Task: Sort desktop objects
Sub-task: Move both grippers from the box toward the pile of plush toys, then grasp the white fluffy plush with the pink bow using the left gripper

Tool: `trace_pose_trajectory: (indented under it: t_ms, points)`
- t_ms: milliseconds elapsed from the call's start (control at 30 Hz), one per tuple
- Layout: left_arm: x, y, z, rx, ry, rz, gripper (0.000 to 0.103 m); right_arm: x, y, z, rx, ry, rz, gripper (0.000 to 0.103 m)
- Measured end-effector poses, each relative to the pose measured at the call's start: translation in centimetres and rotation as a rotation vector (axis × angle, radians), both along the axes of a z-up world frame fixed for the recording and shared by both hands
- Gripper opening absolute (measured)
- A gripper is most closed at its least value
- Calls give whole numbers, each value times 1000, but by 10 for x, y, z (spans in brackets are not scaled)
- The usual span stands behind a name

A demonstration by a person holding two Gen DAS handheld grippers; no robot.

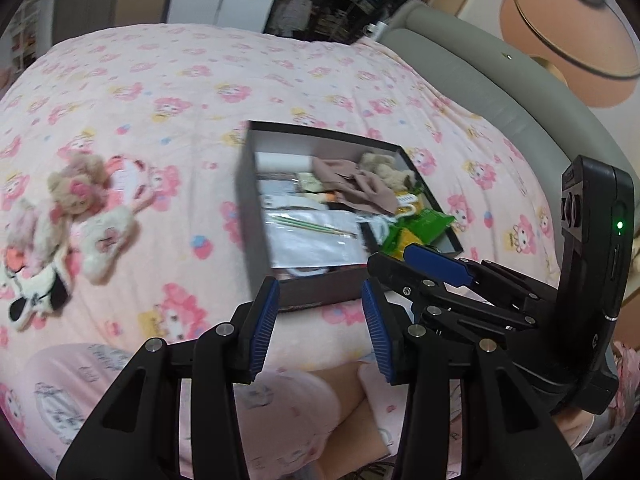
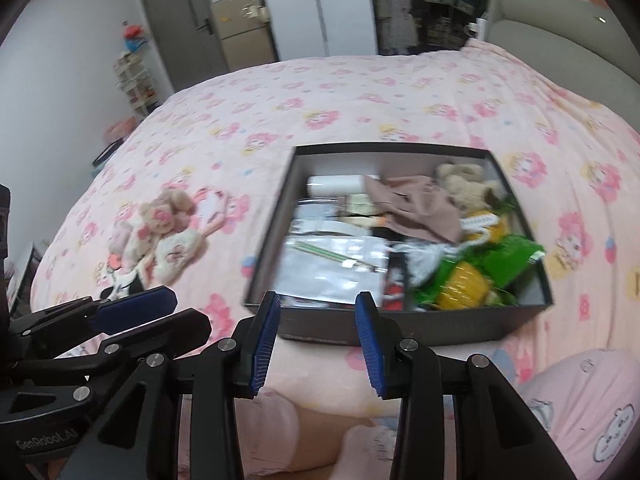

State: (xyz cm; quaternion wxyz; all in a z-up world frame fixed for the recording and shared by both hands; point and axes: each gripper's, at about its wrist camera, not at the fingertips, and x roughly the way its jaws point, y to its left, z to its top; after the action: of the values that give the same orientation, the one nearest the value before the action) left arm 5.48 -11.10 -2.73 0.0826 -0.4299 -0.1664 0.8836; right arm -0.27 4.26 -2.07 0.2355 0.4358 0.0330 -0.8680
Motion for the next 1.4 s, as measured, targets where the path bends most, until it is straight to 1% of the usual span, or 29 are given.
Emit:
trace_pose_trajectory:
  t_ms: [200, 433, 567, 600, 667, 700, 800, 933, 1000, 1033, 1067, 1100, 1200, 1267, 1300, 1367, 1400]
  points:
    - [16, -44, 1, -19, -7, 76, 42, 5, -47, 0, -4, -14, 77, 35]
    - [30, -92, -11, -18, -37, 157, 42, 12, -101, -10, 25, -36, 170, 35]
    - [30, -127, -29, 39, -86, 232, 44, 5, -129, -29, -8, -103, 269, 35]
    - [30, -139, -35, 47, -98, 264, 44, 1, -136, -36, -1, -126, 278, 35]
    - [28, -157, -43, 67, -118, 305, 44, -7, -144, -47, 5, -156, 260, 35]
    - [26, -164, -47, 84, -125, 312, 44, -13, -145, -51, -2, -171, 253, 35]
    - [9, -188, -61, 130, -154, 334, 44, -30, -159, -62, 3, -202, 234, 35]
    - [-24, -207, -83, 173, -214, 338, 44, -43, -183, -79, 15, -259, 261, 35]
    - [-42, -213, -93, 179, -254, 317, 44, -46, -194, -90, 19, -296, 276, 35]
    - [-52, -217, -98, 196, -274, 299, 44, -50, -200, -97, 19, -320, 280, 35]
    - [-58, -219, -100, 204, -280, 284, 44, -53, -203, -102, 19, -334, 278, 35]
    - [-66, -223, -104, 206, -295, 270, 44, -56, -207, -107, 18, -350, 273, 35]
    - [-88, -233, -120, 182, -363, 281, 44, -72, -216, -119, 8, -374, 240, 35]
    - [-100, -241, -135, 187, -411, 284, 44, -80, -220, -124, 2, -378, 220, 35]
    - [-105, -243, -141, 194, -426, 285, 46, -85, -223, -128, -5, -390, 214, 35]
    - [-115, -249, -158, 229, -479, 279, 48, -91, -231, -137, -11, -427, 223, 35]
    - [-118, -250, -167, 269, -504, 260, 50, -93, -235, -143, -15, -448, 233, 35]
